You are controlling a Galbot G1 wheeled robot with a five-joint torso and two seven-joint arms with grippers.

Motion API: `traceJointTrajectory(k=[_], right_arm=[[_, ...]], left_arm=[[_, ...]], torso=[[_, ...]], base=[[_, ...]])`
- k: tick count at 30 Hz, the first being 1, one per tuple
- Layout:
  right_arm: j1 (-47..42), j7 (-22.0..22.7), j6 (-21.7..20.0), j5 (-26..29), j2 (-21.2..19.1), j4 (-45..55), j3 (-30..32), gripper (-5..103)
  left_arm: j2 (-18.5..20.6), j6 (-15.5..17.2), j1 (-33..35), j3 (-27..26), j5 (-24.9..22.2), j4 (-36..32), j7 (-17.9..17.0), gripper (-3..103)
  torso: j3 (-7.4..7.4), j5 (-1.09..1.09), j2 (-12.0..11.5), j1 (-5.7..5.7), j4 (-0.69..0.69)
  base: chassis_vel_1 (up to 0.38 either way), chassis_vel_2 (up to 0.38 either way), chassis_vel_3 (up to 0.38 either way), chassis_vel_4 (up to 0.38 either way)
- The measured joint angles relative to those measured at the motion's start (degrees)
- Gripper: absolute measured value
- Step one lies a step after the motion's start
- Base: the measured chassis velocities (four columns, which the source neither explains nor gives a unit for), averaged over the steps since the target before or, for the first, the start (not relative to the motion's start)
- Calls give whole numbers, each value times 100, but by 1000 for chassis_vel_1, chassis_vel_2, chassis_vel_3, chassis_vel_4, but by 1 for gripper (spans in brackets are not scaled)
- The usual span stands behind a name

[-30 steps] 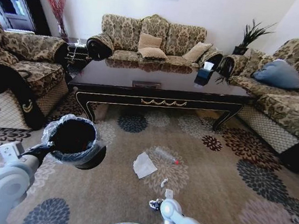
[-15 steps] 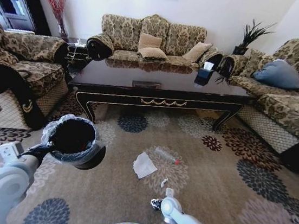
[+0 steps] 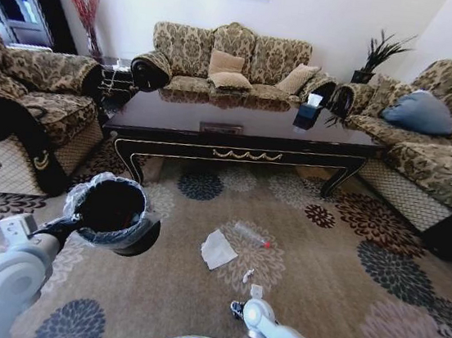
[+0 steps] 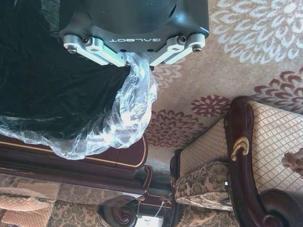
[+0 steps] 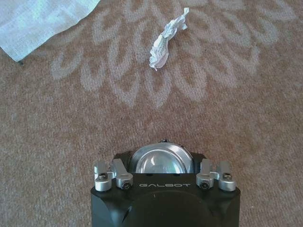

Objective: Move to the front of the table and pick up the trash from the floor, then place it into the trash bin.

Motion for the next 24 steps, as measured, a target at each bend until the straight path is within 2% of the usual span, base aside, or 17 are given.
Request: traceJointTrajectory(k=[9,12,15,18,24], right_arm=[[-57,-14,1,-73,-47,58,5,61],[-113,20,10,-33,-63,95,45,77],[-166,93,29,82,-56,118,104,82],[-229,180,54,218,-27,148,179,96],[-295,215,54,234,-8,158,235,100]], left_arm=[[-13,0,7,20,16,-4,0,2],[-13,0,5,26,19,-4,0,2],[-12,0,4,27,20,-4,0,2],[-5,0,3,26,22,-4,1,2],[-2,0,-14,30,22,-2,1,2]], torso=[[1,4,0,0,2],[1,5,-1,0,1],[1,4,-1,0,-1],[2,4,-1,0,-1],[1,3,-1,0,0]], base=[[0,0,0,0],[0,0,0,0],[0,0,0,0],[0,0,0,0],[0,0,0,0]])
